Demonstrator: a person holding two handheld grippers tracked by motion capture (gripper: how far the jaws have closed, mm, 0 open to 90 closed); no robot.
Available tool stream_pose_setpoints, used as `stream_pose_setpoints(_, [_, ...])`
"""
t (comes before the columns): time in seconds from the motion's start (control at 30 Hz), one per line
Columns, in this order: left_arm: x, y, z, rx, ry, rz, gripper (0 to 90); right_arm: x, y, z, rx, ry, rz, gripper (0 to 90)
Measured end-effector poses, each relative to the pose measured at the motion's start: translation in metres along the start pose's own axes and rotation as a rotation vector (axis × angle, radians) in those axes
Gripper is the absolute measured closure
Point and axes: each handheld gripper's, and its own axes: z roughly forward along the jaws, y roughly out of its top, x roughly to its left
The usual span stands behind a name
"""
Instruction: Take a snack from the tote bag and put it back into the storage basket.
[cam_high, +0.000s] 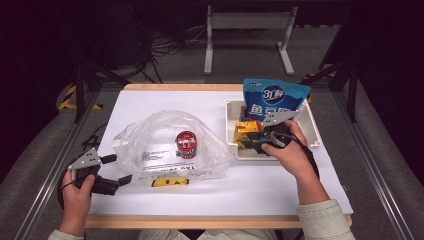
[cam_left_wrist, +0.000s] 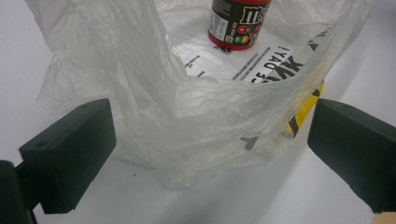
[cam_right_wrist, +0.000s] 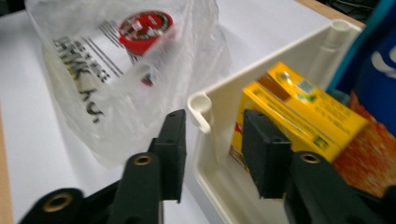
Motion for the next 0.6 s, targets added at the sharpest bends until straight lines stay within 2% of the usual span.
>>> stream_pose_setpoints(0.1, [-0.001,0.000,0.001,-0.003,0.001,-0.002,1.8,0.005,0.009,0.005,-0.016,0.010,-0.008,44.6])
stream_pose_setpoints(0.2, [-0.001,0.000,0.000,-0.003,0.002,-0.005,1.8,0.012,0.018,0.011,-0.019,0.024,-0.022,38.9])
stream_pose_setpoints(0.6, [0.000,0.000,-0.001,-0.006,0.002,-0.002,1.8,0.035,0.054,0.032,-0.026,0.078,-0.099,30.7])
